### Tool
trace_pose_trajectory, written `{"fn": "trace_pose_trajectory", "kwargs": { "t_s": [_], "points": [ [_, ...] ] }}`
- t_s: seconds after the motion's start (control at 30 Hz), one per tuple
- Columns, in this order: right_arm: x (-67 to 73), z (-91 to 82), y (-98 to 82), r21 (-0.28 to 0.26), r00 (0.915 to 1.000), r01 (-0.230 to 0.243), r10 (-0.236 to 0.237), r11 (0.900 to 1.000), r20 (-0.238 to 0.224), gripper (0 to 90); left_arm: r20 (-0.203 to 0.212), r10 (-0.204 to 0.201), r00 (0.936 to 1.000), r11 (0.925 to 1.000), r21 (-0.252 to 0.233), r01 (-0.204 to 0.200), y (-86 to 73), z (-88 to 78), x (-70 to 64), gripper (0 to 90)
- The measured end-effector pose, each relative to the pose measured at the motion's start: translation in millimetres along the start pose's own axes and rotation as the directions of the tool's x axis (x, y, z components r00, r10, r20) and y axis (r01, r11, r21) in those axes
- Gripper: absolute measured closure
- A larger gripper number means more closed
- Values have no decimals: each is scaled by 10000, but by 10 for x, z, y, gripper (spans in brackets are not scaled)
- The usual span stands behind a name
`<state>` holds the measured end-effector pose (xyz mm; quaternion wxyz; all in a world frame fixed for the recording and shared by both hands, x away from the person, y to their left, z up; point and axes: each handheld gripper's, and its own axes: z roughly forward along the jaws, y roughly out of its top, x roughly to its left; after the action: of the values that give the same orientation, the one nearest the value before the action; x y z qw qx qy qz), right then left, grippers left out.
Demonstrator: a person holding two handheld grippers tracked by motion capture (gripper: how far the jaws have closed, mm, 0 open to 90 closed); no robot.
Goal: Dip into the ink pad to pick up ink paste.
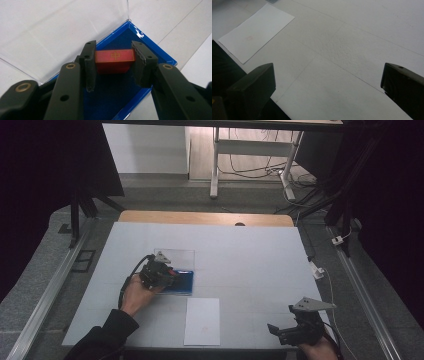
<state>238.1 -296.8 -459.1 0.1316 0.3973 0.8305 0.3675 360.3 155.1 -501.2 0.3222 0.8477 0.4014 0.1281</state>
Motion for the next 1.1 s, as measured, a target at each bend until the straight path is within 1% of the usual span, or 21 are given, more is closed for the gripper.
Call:
{"fn": "trace_pose_trajectory", "kwargs": {
  "t_s": [0.17, 0.33, 0.43, 0.57, 0.63, 0.67, 0.73, 0.77, 0.8, 0.83, 0.9, 0.93, 0.97, 1.03, 1.1],
  "points": [
    [-1, 0, 0, -2, 10000, -13, 13, 10000, -5, 0, 28, -97, 9999, 10000, -6, 97, -14, 2, 2, 582],
    [0, 1, 1, 8, 10000, -6, 6, 10000, -1, 1, -88, 20, 10000, 10000, -21, -20, -31, 8, -19, 585],
    [0, 2, 1, 12, 10000, -4, 4, 10000, 0, 1, -216, -8, 9998, 10000, -49, 7, -39, 13, -41, 586],
    [1, 3, 4, 62, 10000, 9, -9, 10000, 27, 1, -643, 389, 9972, 9992, 127, -382, -18, 20, -113, 587],
    [1, 6, 5, 57, 10000, 10, -10, 10000, 17, 1, -707, 447, 9965, 9989, 164, -437, -16, 21, -126, 587],
    [2, 7, 5, 56, 10000, 15, -15, 10000, 19, 1, -653, 389, 9971, 9992, 148, -380, -18, 22, -114, 587],
    [2, 9, 6, 67, 10000, 13, -13, 10000, 23, 1, -419, 130, 9990, 9999, 80, -127, -26, 22, -75, 588],
    [2, 9, 6, 78, 10000, 4, -4, 10000, 19, 1, -419, 130, 9990, 9999, 80, -127, -26, 22, -75, 588],
    [0, 9, 6, 85, 10000, 15, -15, 10000, 16, 1, -303, 23, 9995, 10000, 79, -21, -28, 20, -55, 588],
    [-1, 9, 6, 90, 10000, 2, -2, 10000, 8, 1, -64, -202, 9998, 9998, 77, 202, -29, 20, -17, 589],
    [-3, 9, 5, 100, 10000, -11, 11, 9999, 1, 1, 91, -311, 9995, 9995, 57, 310, -31, 21, 10, 589],
    [-2, 9, 5, 94, 10000, -31, 31, 10000, -3, 1, 103, -311, 9995, 9995, 65, 311, -31, 20, 13, 589],
    [-3, 9, 6, 101, 10000, -28, 28, 9999, -12, 1, 34, -300, 9995, 9995, 72, 299, -27, 23, -1, 589],
    [-3, 13, 6, 107, 10000, -22, 22, 9999, -16, 1, -292, -60, 9996, 9998, 170, 65, -11, 26, -53, 589],
    [-3, 16, 8, 131, 10000, -16, 16, 9999, -8, 1, -499, 118, 9987, 9997, 216, -107, -4, 28, -87, 589]
  ]
}}
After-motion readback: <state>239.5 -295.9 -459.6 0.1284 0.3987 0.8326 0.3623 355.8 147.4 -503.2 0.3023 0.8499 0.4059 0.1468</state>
